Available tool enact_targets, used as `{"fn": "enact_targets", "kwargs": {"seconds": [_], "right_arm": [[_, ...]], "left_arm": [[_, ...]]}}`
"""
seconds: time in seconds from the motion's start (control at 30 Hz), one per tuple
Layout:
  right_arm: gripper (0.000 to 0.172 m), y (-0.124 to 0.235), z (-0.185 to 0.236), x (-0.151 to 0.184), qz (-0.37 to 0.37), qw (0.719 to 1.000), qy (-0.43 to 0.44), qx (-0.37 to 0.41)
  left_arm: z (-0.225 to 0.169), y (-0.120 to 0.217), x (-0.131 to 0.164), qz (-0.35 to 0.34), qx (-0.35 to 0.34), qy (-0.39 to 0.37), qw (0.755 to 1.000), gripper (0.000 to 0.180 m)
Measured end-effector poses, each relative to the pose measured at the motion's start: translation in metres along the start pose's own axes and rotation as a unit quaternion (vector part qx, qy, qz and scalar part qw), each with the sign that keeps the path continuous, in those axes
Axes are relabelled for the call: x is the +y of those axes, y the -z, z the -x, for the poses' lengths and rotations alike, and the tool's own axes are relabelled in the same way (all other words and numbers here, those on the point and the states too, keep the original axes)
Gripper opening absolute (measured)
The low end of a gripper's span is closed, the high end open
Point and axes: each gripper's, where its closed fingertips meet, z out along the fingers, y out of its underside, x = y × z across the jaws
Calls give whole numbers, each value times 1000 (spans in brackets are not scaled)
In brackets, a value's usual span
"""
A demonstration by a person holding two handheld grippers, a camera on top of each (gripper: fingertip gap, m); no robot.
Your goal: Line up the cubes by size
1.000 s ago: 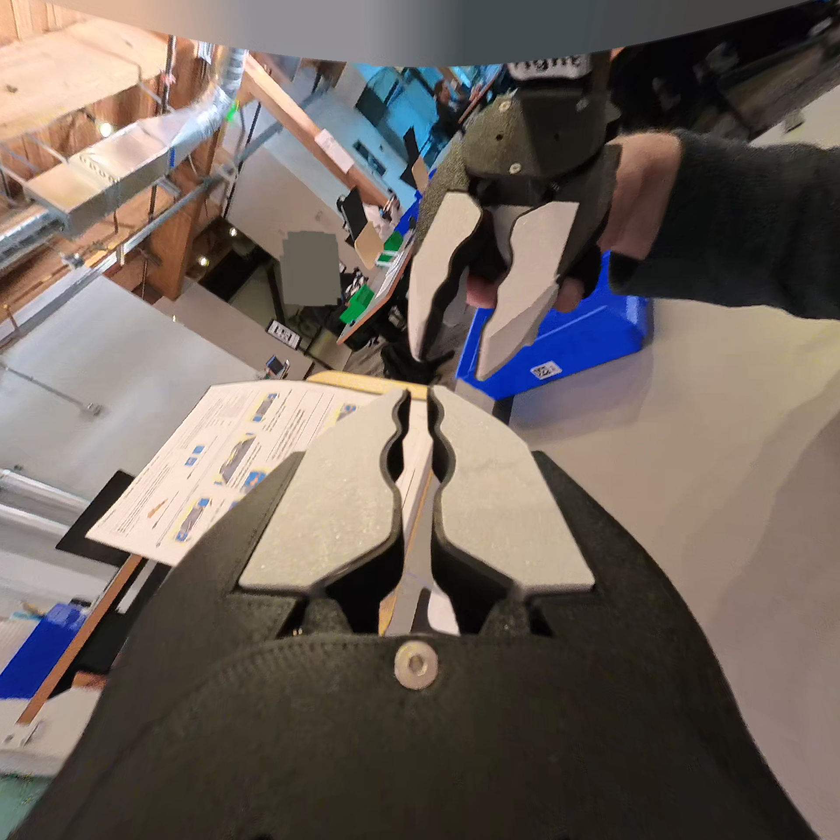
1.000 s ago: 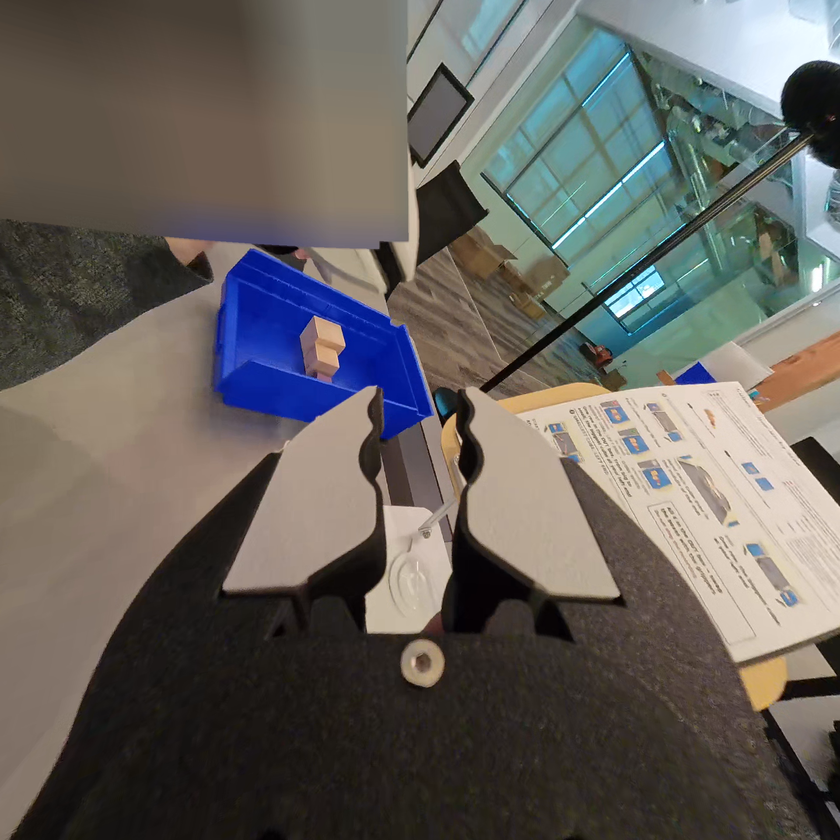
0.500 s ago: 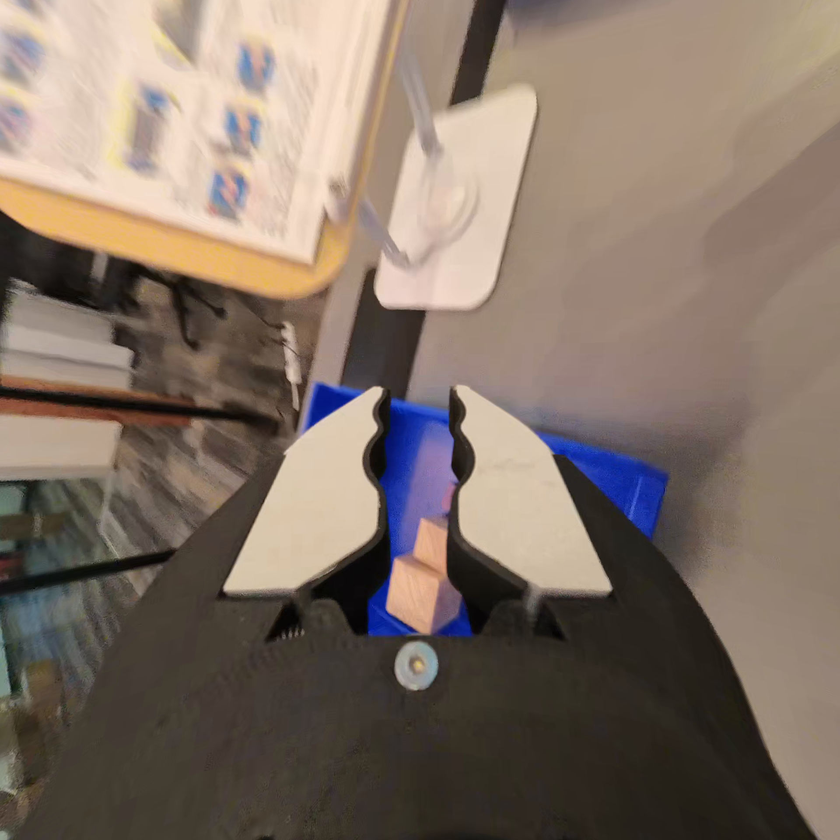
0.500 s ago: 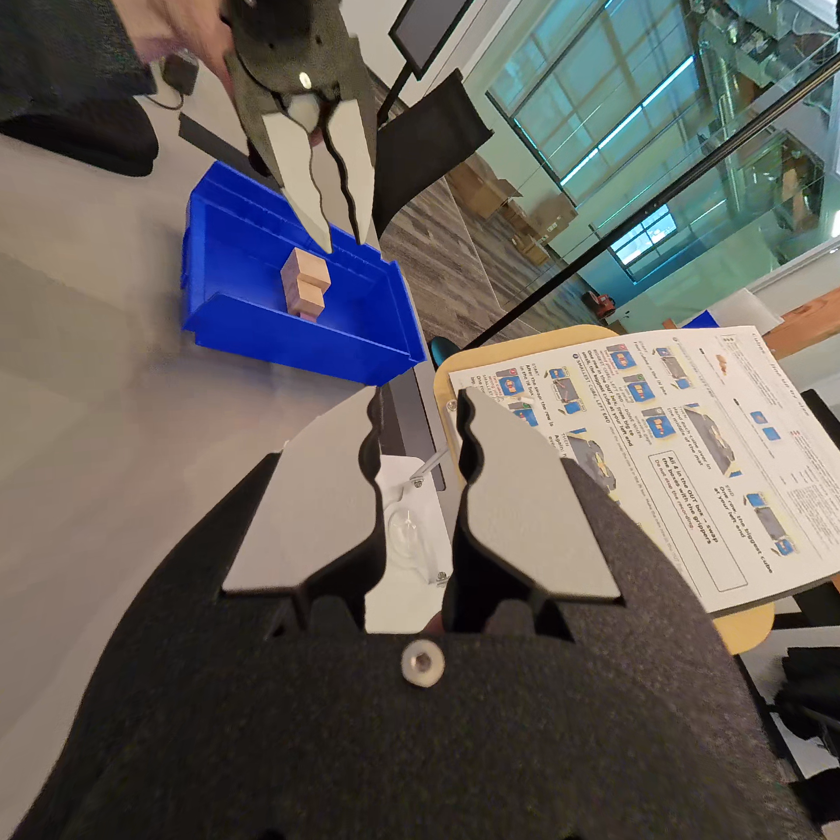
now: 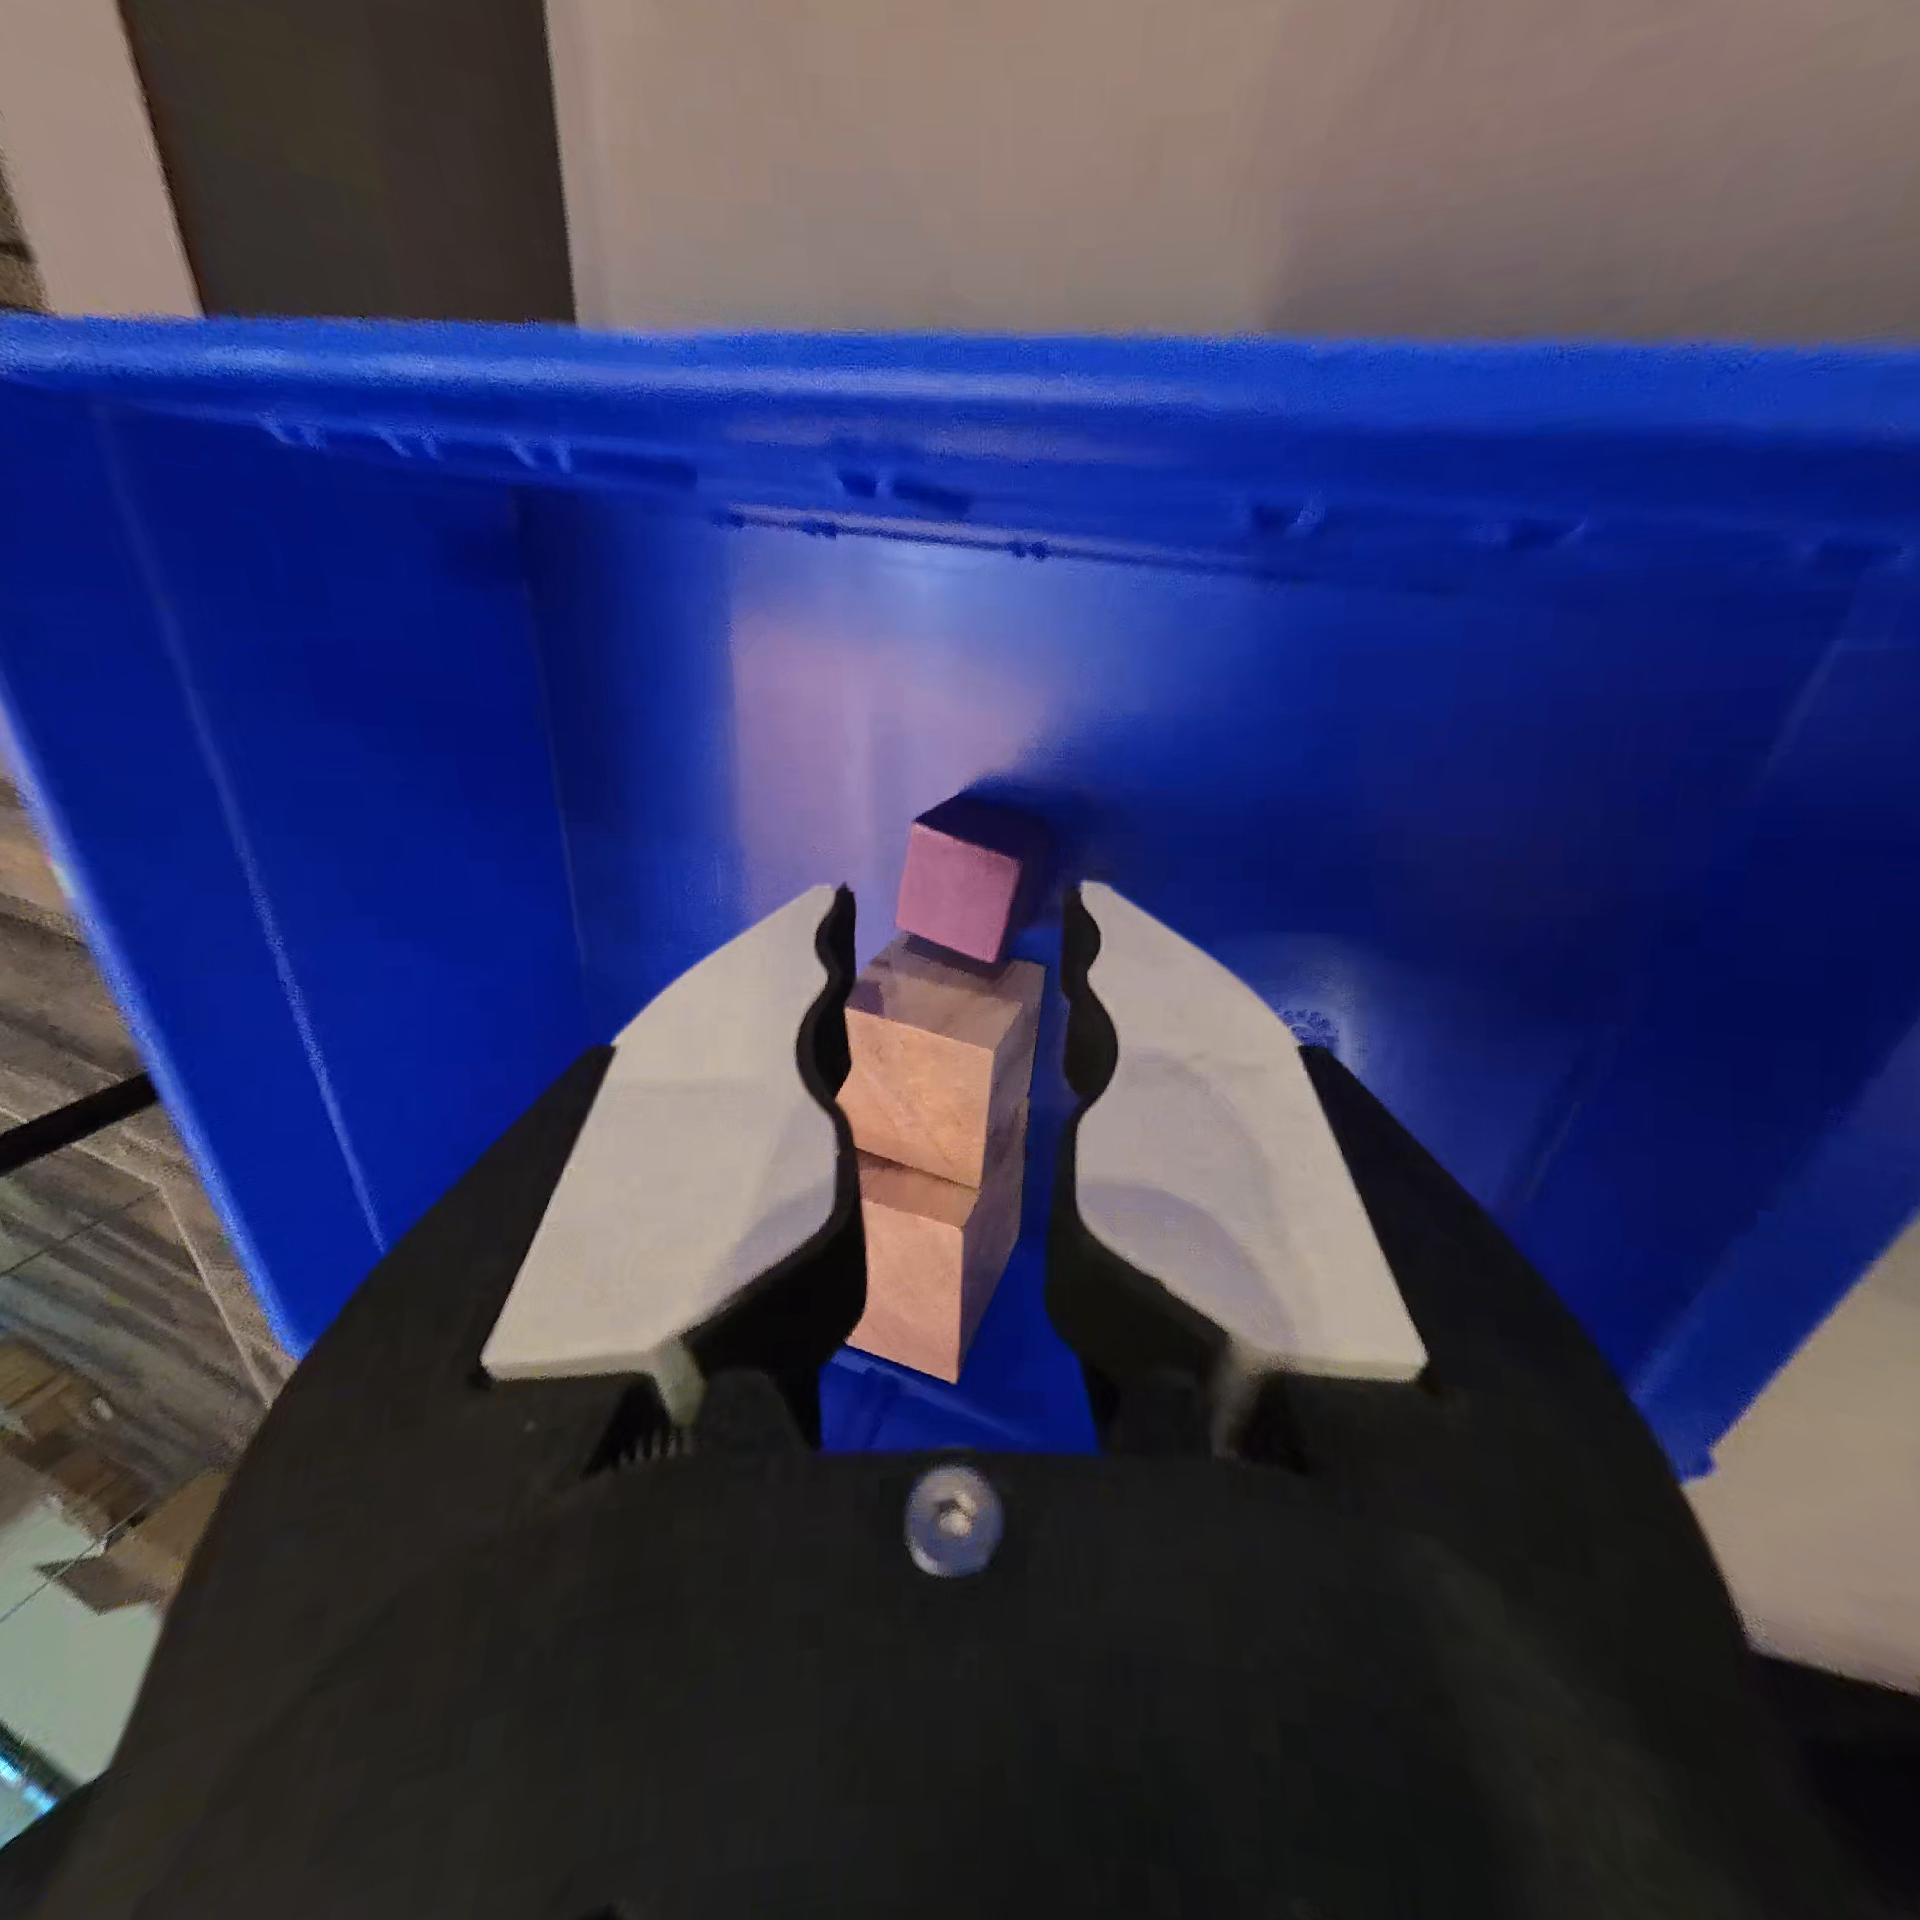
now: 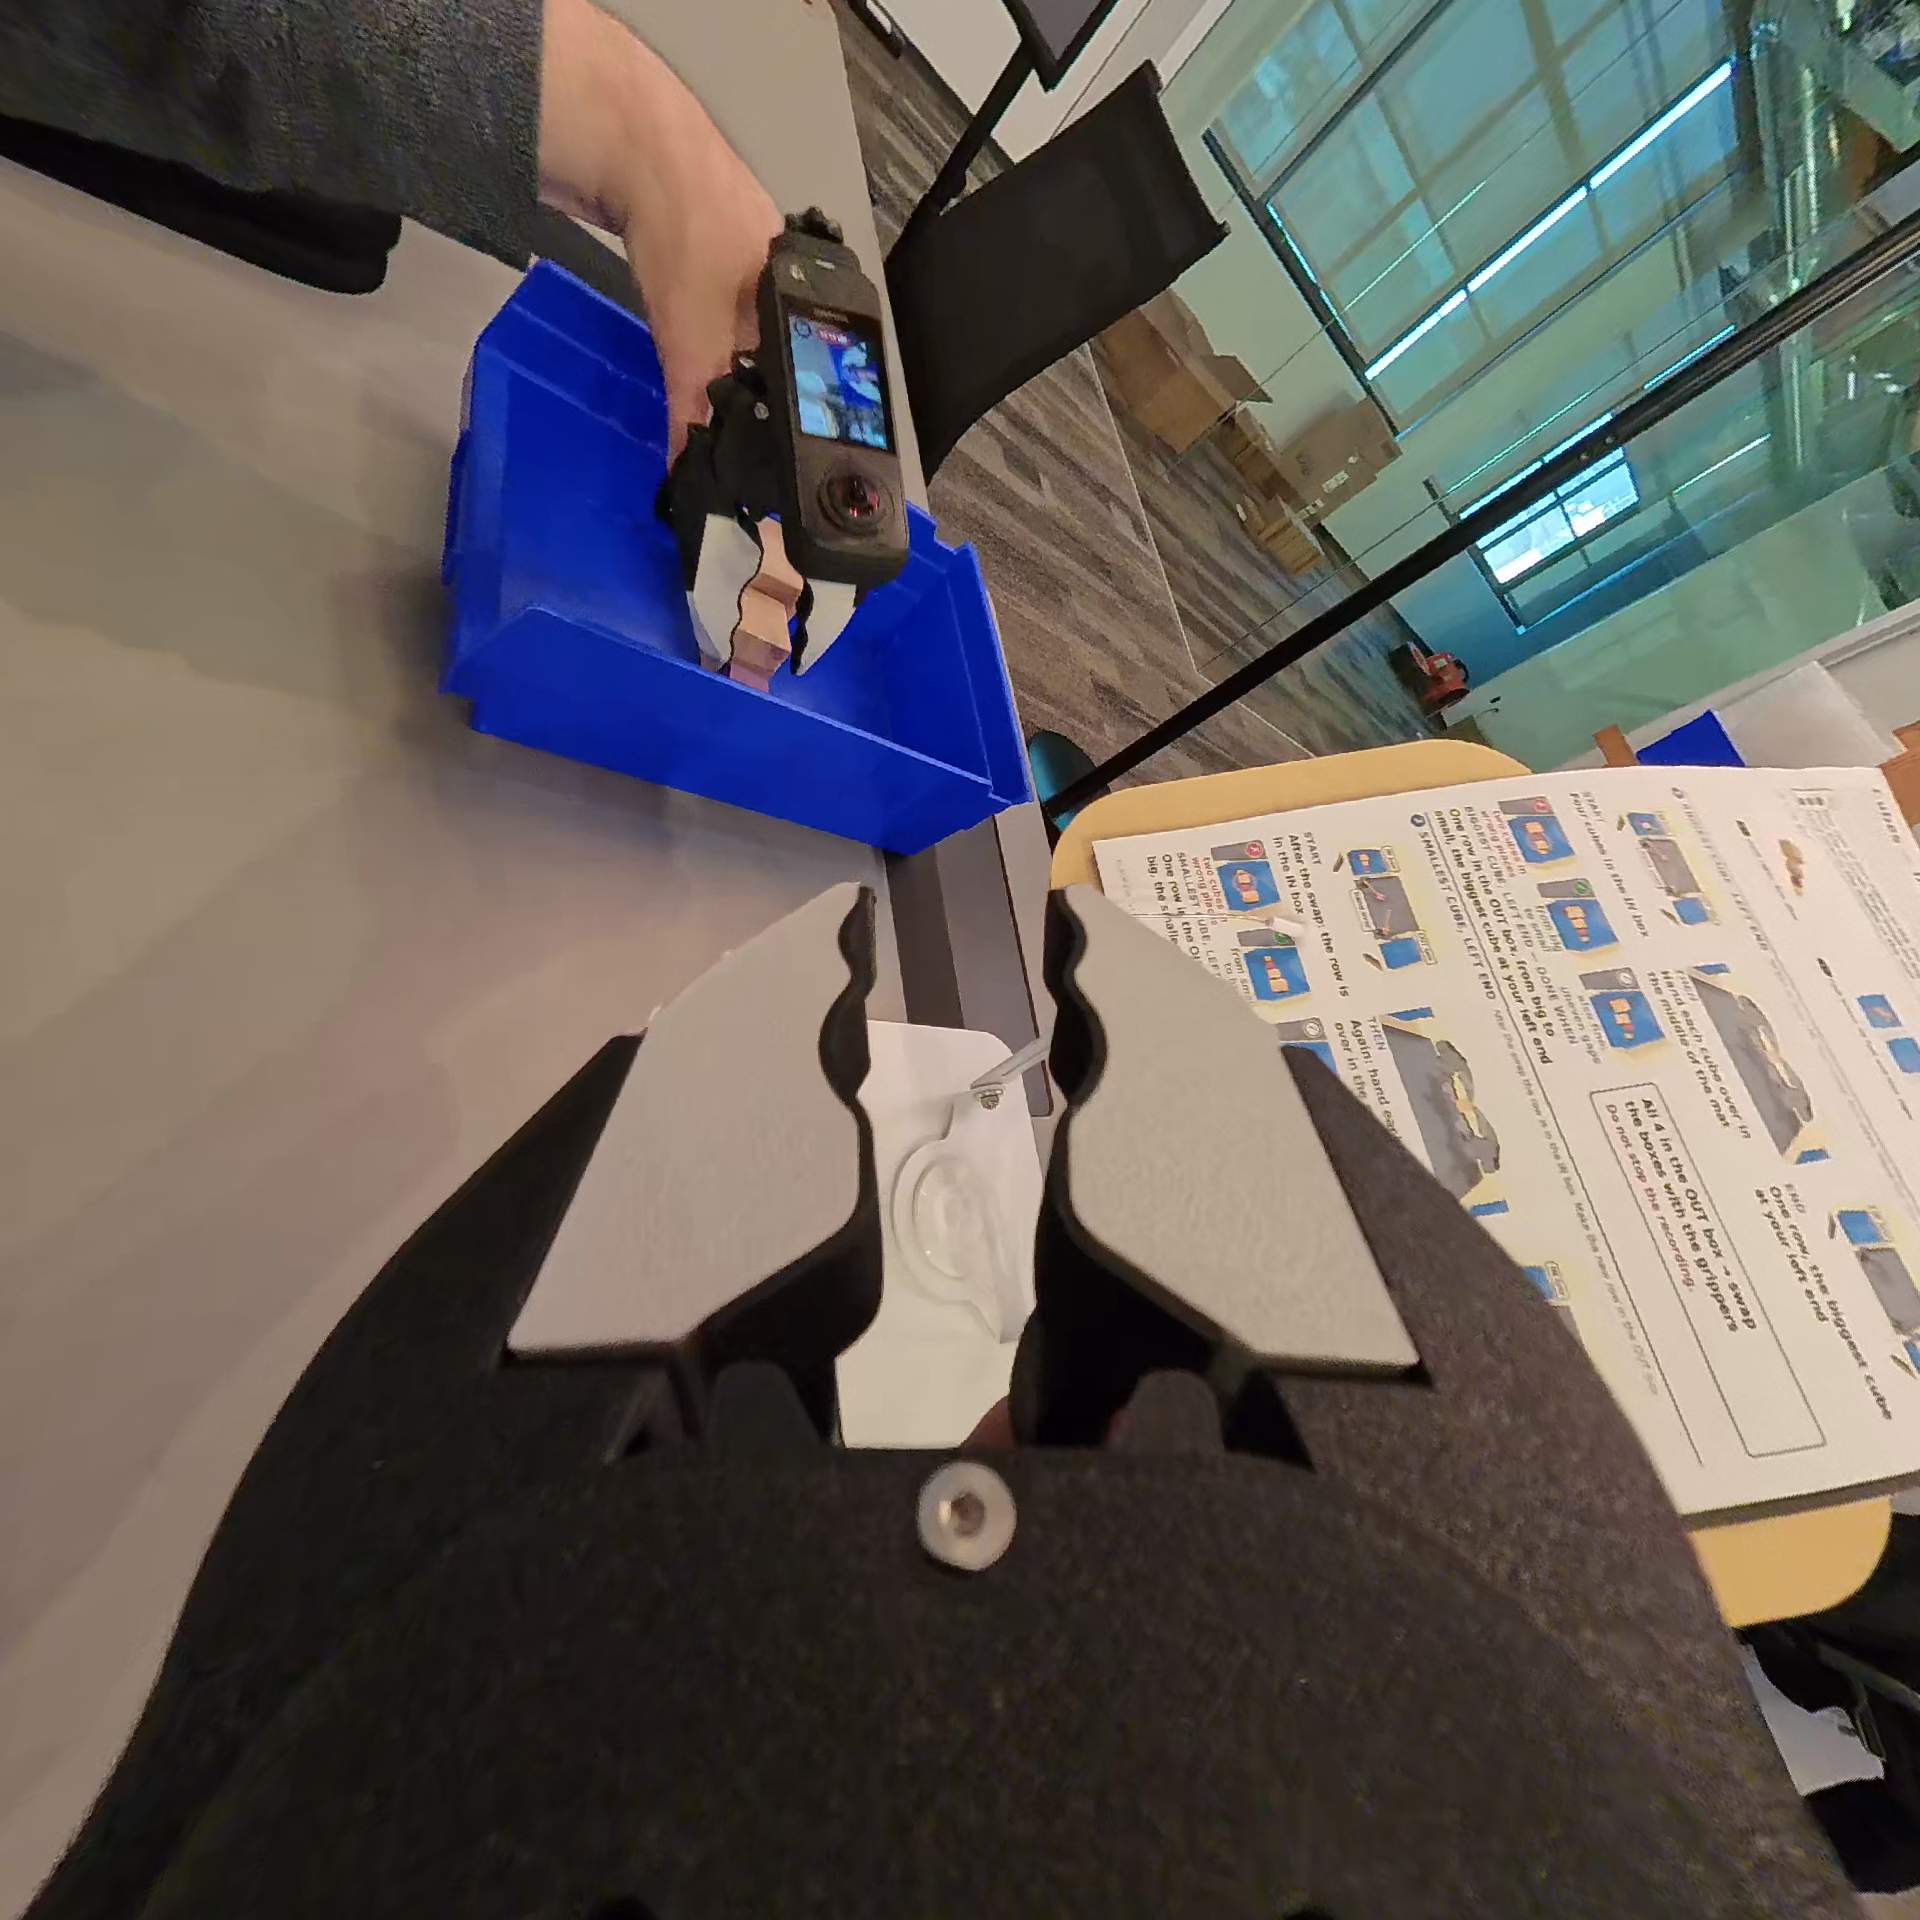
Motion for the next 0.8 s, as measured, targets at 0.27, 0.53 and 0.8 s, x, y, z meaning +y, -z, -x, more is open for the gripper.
{"fn": "enact_targets", "kwargs": {"seconds": [0.27, 0.53, 0.8], "right_arm": [[31, -9, 4, 8, 15, 1000, 7, -9], [31, -13, 7, 10, 17, 1000, 10, -16], [32, -15, 8, 3, -10, 1000, -2, -23]], "left_arm": [[3, -28, 12, 23, 23, -6, 999, 37], [0, -35, 13, 23, 37, -2, 999, 30], [26, 45, -23, -119, -66, 54, 989, 29]]}}
